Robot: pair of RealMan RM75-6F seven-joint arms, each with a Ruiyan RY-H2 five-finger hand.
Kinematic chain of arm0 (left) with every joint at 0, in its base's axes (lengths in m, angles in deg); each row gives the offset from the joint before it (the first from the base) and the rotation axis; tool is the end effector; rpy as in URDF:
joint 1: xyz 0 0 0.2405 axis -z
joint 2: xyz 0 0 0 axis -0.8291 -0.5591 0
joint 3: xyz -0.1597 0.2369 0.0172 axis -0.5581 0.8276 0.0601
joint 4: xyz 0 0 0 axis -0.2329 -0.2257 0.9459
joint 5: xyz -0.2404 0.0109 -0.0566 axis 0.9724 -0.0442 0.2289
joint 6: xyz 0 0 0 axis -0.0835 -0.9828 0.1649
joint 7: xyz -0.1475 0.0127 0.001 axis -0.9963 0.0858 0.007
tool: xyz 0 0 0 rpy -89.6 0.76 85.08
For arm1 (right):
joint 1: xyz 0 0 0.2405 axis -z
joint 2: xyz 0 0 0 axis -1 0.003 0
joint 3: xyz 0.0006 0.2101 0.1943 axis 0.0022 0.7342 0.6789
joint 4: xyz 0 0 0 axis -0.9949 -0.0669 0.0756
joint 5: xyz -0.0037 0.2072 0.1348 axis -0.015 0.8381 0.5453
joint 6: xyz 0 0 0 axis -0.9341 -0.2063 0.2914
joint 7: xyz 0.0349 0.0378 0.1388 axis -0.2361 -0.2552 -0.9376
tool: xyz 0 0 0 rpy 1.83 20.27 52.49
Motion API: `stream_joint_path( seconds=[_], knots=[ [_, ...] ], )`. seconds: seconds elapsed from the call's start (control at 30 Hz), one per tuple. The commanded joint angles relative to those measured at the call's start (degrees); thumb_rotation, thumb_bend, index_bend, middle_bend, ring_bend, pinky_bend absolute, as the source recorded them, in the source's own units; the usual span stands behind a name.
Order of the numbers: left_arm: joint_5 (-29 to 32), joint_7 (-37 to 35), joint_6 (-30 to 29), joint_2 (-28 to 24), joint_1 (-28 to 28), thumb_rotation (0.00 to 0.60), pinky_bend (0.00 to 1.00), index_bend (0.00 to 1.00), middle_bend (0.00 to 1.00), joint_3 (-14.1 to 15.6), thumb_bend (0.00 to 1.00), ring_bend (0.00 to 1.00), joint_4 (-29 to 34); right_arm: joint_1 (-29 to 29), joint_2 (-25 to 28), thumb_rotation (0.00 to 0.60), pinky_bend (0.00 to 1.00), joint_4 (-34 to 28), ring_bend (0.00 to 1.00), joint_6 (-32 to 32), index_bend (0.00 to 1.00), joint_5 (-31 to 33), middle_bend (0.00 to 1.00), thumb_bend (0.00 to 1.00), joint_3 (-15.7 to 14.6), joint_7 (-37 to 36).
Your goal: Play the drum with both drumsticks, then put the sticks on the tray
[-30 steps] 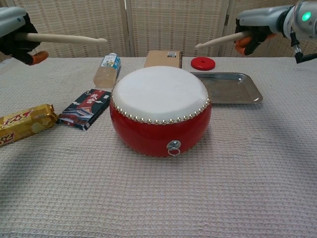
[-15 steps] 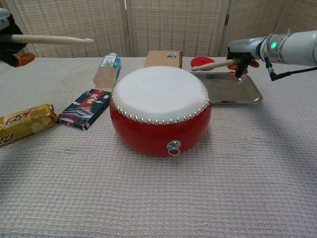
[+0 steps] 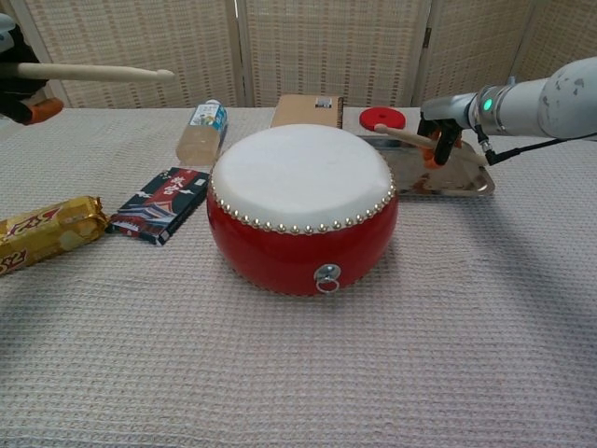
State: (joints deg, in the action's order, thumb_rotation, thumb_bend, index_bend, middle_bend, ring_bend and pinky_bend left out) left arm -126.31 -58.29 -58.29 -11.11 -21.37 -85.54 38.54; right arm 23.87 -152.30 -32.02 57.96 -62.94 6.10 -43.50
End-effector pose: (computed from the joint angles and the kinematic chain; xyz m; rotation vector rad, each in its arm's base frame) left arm -0.2127 0.3787 0.0750 -1.4542 -0.8139 -0.9589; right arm -0.1984 -0.5729 -0.0433 1.7372 -1.0547 0.4748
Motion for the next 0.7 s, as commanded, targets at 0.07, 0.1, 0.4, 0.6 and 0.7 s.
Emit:
stream_joint_path(
  seconds=[0.07, 0.1, 0.4, 0.6, 0.7],
  knots=[
    [-0.16, 0.19, 0.17, 0.13, 0.12, 0.6, 1.0, 1.0, 1.0, -0.07, 0.47, 1.0, 0.06, -0.26, -0.92, 0.6, 0.39, 1.68, 0.11, -0.82, 0.06, -1.52, 0.29, 0.26, 0.86, -1.56],
    [-0.25, 0.22, 0.16, 0.15, 0.13, 0.6, 1.0, 1.0, 1.0, -0.08, 0.47, 1.0, 0.14, -0.31, -1.15, 0.6, 0.39, 2.19, 0.1, -1.03, 0.04, -1.75, 0.28, 0.25, 1.01, -1.82],
    [-0.43, 0.45, 0.66, 0.48, 0.54, 0.6, 1.0, 1.0, 1.0, -0.45, 0.47, 1.0, 0.04, -0.36, -2.31, 0.6, 0.3, 4.49, 0.04, -1.82, 0.0, -4.47, 0.21, 0.07, 2.04, -3.56],
    [-1.0, 0.99, 1.25, 0.73, 1.35, 0.6, 1.0, 1.0, 1.0, -0.75, 0.47, 1.0, 0.15, 1.07, 3.35, 0.6, 0.3, -6.77, 0.04, 3.95, 0.03, -7.94, 0.21, 0.07, 3.56, -6.22],
    [-1.33, 1.52, 1.64, 1.02, 1.91, 0.6, 1.0, 1.0, 1.0, -0.79, 0.47, 1.0, 0.09, 3.37, 10.17, 0.6, 0.35, -19.73, 0.07, 10.94, 0.08, -10.85, 0.21, 0.07, 4.25, -6.86]
  ],
)
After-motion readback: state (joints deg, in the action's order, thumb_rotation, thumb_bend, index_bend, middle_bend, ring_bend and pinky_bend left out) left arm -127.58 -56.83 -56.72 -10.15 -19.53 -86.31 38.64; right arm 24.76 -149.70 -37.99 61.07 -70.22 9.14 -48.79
